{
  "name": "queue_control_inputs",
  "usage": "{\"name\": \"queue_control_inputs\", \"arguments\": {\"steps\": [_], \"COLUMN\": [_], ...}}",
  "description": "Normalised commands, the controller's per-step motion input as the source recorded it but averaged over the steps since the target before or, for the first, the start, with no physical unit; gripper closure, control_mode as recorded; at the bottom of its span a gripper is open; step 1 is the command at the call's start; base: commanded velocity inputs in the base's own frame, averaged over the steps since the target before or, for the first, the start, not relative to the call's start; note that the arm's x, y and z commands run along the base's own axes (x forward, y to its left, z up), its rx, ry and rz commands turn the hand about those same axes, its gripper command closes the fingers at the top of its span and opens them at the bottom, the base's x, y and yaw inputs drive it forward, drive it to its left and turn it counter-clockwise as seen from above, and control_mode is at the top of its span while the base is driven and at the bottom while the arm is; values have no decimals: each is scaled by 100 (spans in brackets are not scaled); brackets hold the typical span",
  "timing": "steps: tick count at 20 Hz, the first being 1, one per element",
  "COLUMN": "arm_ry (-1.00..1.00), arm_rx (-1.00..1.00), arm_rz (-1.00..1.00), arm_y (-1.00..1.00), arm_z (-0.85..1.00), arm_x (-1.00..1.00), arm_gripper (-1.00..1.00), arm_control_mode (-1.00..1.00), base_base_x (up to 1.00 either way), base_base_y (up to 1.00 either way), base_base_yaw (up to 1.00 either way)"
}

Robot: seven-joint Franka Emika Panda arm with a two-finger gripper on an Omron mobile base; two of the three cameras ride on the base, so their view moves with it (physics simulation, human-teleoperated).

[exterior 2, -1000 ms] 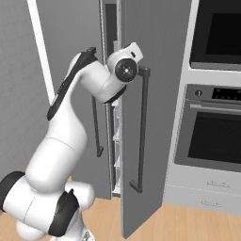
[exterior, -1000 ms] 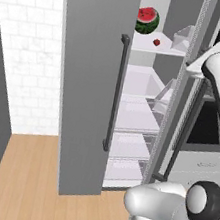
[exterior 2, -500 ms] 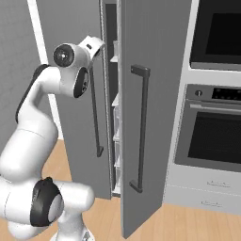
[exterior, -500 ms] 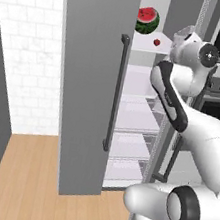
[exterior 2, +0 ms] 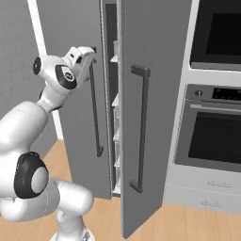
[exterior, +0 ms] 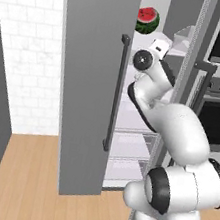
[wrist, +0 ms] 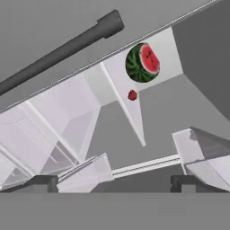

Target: Take the strawberry from the fridge and place it on top of the pancake, located on the dining counter.

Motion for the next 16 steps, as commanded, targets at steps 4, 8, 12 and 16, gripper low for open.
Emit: {"name": "queue_control_inputs", "arguments": {"steps": [4, 8, 12, 16], "arm_ry": [0, 0, 0, 0], "arm_rx": [-8, -4, -1, 0], "arm_rz": [-18, -11, -9, -12], "arm_y": [-27, -28, -29, -32], "arm_z": [-28, -12, -7, 0], "arm_x": [30, 16, 11, 8], "arm_gripper": [-100, -100, -100, -100], "arm_control_mode": [-100, -100, -100, -100], "base_base_x": [0, 0, 0, 0], "base_base_y": [0, 0, 0, 0], "base_base_yaw": [0, 0, 0, 0]}}
